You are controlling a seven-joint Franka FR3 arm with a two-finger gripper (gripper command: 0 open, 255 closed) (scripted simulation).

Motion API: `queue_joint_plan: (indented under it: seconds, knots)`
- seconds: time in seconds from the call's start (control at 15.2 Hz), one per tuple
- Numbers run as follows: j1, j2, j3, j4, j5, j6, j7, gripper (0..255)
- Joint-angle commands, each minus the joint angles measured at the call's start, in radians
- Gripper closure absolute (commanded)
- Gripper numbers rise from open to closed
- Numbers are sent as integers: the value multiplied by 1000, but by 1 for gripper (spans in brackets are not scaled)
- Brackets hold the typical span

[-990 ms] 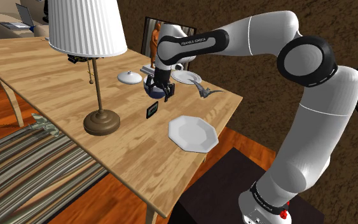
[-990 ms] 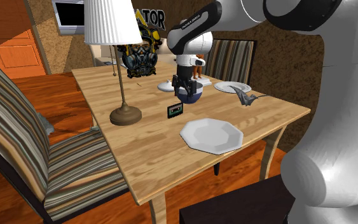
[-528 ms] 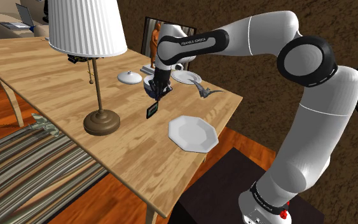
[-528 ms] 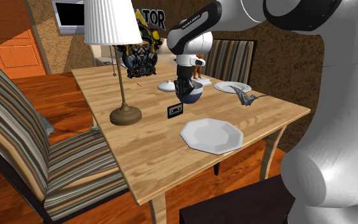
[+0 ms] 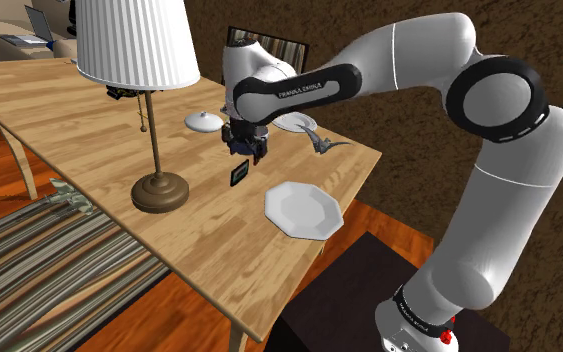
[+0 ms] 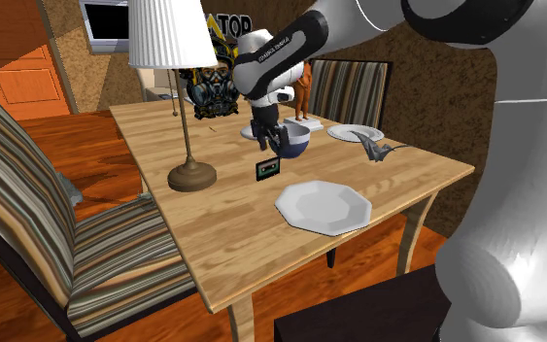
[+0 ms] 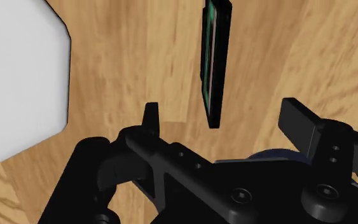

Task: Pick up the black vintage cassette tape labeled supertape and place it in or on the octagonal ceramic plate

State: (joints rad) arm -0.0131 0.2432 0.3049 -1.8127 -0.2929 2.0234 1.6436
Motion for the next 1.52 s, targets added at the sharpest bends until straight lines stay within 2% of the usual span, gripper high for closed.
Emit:
queue_joint_plan:
  seconds: [0.0, 0.13, 0.2, 0.26, 0.33, 0.86, 1.32, 1.39, 1.45]
  knots:
    - [157, 17, -11, -2, -338, -85, 291, 0]
    - [320, 111, -23, 38, -603, -271, 510, 0]
    - [406, 179, -41, 69, -710, -380, 593, 0]
    - [483, 261, -59, 106, -805, -493, 660, 0]
    - [542, 331, -82, 140, -868, -578, 700, 0]
    - [499, 314, -109, 79, -894, -506, 713, 0]
    - [501, 314, -111, 79, -893, -506, 713, 0]
    - [500, 318, -112, 82, -895, -504, 713, 255]
    - [501, 315, -112, 90, -894, -509, 704, 255]
